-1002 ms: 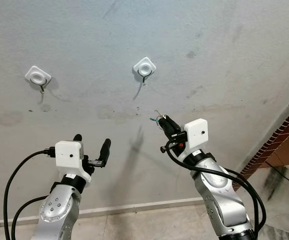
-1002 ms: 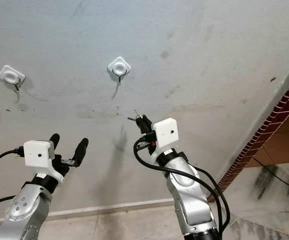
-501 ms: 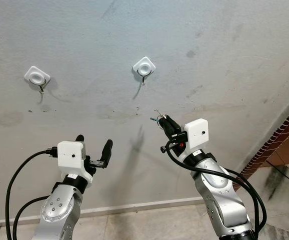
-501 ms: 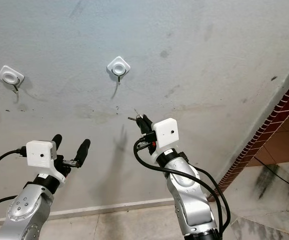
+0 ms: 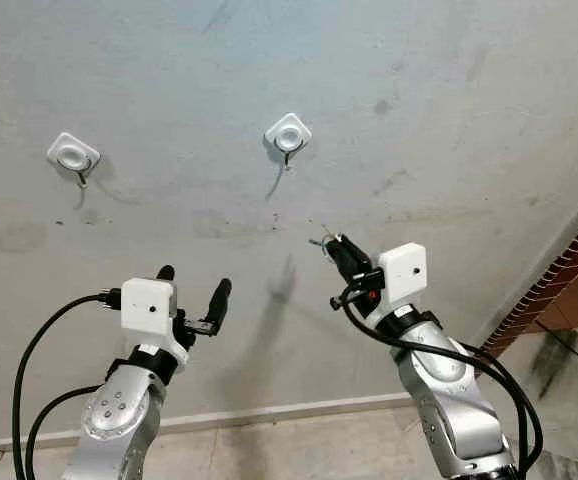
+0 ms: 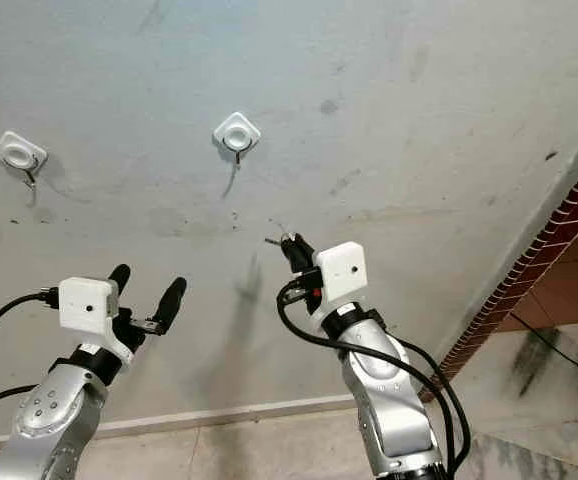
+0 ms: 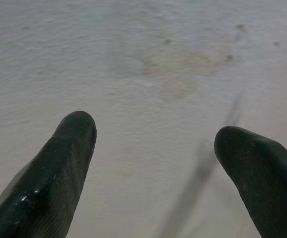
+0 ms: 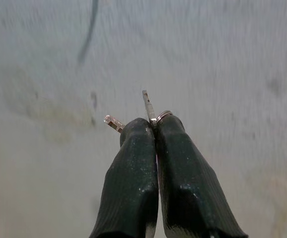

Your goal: Hang keys on a hook

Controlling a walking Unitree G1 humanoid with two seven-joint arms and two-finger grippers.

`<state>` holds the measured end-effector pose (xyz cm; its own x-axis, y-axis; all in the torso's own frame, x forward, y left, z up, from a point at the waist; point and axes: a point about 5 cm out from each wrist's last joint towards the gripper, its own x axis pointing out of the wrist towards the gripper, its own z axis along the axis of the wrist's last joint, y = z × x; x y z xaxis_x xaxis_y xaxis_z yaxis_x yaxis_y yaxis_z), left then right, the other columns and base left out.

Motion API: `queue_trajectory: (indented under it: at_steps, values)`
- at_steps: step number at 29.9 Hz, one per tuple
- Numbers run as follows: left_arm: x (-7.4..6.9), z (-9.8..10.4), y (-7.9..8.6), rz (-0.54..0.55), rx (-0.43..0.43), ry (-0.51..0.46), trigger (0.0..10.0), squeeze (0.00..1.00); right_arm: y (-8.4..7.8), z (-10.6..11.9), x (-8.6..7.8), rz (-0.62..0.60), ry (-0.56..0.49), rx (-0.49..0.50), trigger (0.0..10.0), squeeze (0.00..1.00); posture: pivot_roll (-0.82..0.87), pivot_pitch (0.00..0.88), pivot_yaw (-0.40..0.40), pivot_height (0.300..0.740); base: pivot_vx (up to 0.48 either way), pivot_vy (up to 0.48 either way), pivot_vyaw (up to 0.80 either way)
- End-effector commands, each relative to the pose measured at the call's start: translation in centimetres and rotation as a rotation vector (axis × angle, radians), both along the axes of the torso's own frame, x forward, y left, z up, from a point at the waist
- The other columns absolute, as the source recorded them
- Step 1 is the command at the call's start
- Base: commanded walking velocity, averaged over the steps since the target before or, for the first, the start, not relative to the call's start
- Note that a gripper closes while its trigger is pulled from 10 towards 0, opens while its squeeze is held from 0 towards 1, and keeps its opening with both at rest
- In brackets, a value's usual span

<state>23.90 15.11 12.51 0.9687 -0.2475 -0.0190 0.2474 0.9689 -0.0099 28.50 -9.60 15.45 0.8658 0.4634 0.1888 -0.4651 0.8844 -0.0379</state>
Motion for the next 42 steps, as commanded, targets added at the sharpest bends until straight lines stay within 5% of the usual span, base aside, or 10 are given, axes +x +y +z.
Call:
queue_trajectory:
  at_steps: [1,6,15,29,42]
  values:
    - [-0.2,0.5,-0.3,-0.024,0.028,-0.027,10.0,0.0,0.5,1.6,0.0,0.026,-0.057,0.027,10.0,0.0,0.11,0.052,0.053,0.74,0.0,0.0,0.0]
    - [-0.4,1.8,-0.7,-0.053,0.054,-0.082,10.0,0.0,1.1,4.0,0.4,0.051,-0.116,0.065,10.0,0.0,0.11,0.057,0.048,0.74,0.0,0.0,0.0]
    - [-0.9,3.2,-2.1,-0.087,0.06,-0.142,10.0,0.0,0.9,5.1,0.6,0.077,-0.135,0.077,10.0,0.0,0.12,0.056,0.041,0.74,0.0,0.0,0.0]
    - [-0.4,4.0,-1.8,-0.041,0.047,-0.193,10.0,0.0,1.6,7.3,0.0,0.362,-0.106,0.137,10.0,0.0,0.12,0.051,0.035,0.74,0.0,0.0,0.0]
    - [0.4,4.7,-1.7,-0.005,0.012,-0.246,10.0,0.0,1.4,8.5,0.6,0.412,-0.079,0.228,10.0,0.0,0.11,0.049,0.021,0.74,0.0,0.0,0.0]
